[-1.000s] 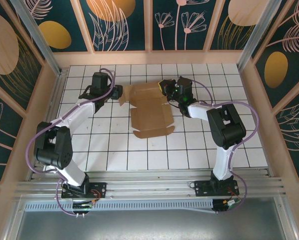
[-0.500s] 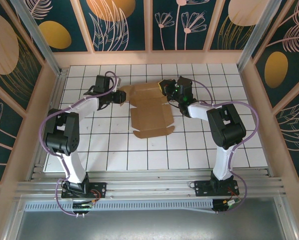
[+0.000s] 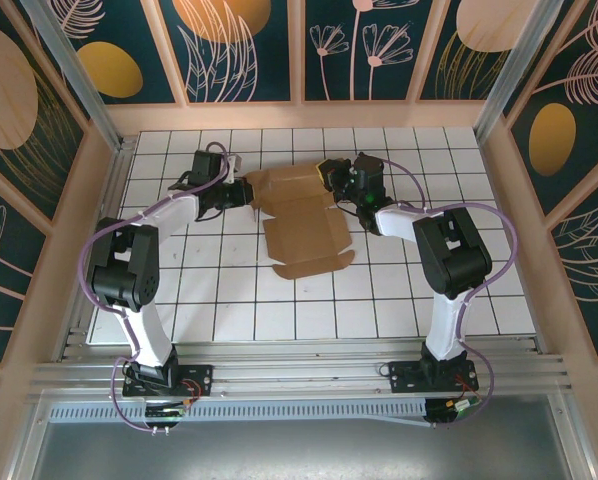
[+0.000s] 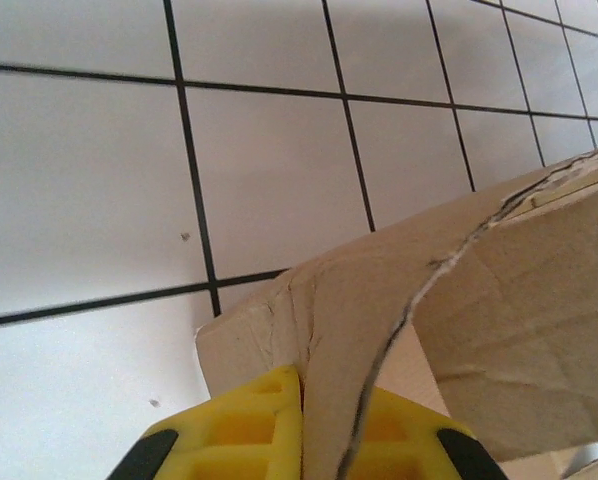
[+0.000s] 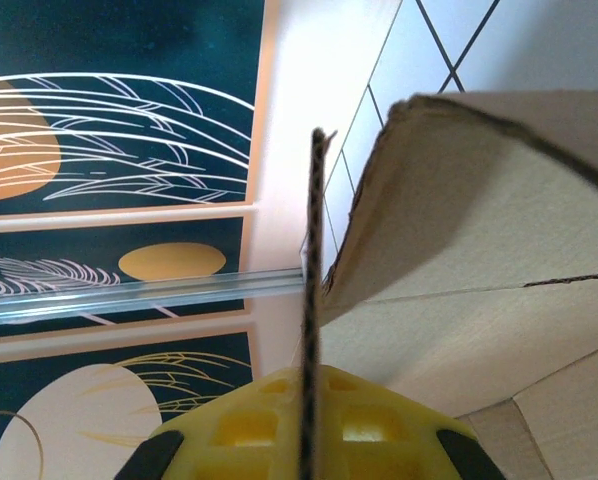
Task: Fold the paper box
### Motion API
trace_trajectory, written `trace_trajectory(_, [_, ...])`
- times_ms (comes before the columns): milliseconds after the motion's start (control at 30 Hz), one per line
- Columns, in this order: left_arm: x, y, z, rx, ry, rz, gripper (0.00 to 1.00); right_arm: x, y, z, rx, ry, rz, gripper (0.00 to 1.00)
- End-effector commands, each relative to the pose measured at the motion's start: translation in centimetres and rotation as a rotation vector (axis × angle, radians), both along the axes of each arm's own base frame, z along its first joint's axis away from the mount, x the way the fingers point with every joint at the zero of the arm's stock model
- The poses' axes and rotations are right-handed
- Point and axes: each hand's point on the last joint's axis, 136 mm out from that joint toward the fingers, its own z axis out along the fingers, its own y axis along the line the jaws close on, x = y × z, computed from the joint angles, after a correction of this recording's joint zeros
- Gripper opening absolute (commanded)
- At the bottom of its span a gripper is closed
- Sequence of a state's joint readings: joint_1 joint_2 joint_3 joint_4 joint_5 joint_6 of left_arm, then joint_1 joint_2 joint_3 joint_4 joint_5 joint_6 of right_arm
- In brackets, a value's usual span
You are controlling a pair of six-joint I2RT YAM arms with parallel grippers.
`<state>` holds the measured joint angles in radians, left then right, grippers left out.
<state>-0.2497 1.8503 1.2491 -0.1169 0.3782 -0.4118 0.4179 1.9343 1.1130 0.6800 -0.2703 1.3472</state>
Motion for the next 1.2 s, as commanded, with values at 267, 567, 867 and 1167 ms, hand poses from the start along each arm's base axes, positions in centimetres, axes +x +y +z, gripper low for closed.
trace_trajectory(267, [-0.3,-3.3,5.2,-0.269,0.065,0.11,0.07,-1.9,1.1,-3.3,-0.111,0.044,0.047,0.01])
trace_trajectory(567, [2.0,0.0,3.8,0.249,-0.278,0.023,0.0,-4.2,-0.3,-0.3,-0.213,-0.13,0.08,0.42])
trace_trajectory(867, [3.7,-0.4,2.7,0.428,-0.376,-0.11,0.0,-10.9,-3.1,4.1,-0.466,-0.395,0.178,0.64])
trace_trajectory(1167, [4.4,-1.7,1.7,0.443,-0.399,-0.199,0.0,-14.3,-2.0,10.4,-0.908,-0.753,0.429,0.9])
